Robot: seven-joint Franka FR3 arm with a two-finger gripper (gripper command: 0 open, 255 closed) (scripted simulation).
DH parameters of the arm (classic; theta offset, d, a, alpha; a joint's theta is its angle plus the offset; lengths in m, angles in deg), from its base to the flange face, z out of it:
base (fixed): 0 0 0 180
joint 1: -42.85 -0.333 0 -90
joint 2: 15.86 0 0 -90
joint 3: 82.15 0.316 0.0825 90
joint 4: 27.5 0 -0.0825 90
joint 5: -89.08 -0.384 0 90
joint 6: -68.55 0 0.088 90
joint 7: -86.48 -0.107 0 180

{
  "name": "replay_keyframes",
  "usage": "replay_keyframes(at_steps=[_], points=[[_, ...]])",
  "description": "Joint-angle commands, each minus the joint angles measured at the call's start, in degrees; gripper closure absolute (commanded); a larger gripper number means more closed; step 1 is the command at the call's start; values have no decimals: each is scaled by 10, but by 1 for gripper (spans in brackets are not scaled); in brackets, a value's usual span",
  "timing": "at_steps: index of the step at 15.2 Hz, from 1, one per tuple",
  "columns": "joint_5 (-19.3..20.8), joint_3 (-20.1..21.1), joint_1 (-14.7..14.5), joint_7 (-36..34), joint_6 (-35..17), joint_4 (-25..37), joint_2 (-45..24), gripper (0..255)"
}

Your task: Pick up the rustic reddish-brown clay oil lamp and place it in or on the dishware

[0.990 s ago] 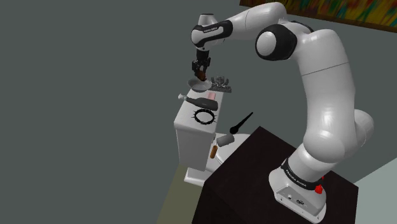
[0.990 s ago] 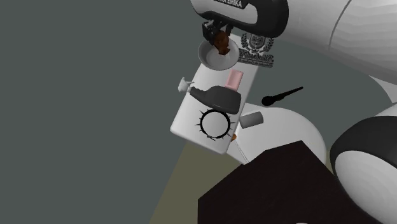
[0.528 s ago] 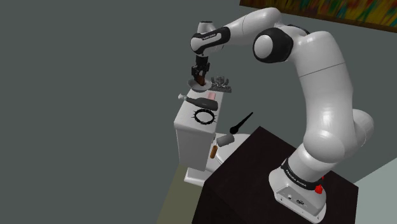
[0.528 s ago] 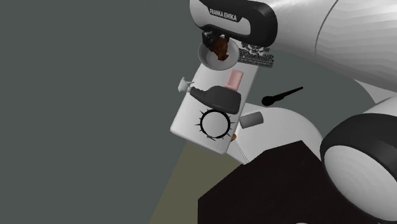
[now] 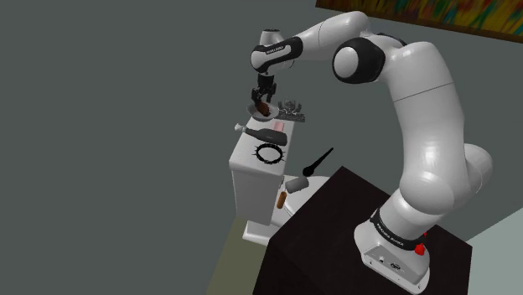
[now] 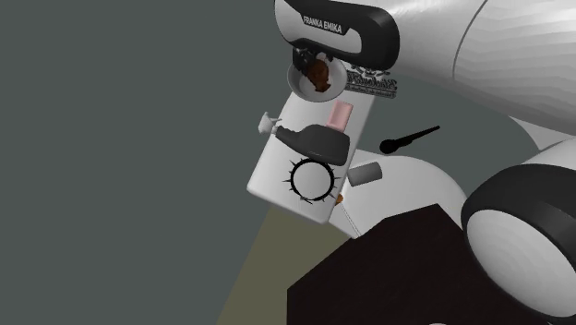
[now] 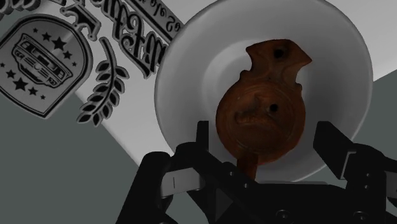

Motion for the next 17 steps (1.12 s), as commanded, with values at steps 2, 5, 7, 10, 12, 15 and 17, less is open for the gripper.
replay_keyframes(at_steps=[2,5,7,10,12,15,17], points=[[0,0,0,0,0,0,0,0],[0,0,0,0,0,0,0,0],[0,0,-1,0,26,7,19,0],[0,0,-1,0,50,17,33,0],[0,0,-1,0,51,17,33,0],[0,0,-1,0,51,17,33,0],[0,0,-1,0,51,17,33,0]])
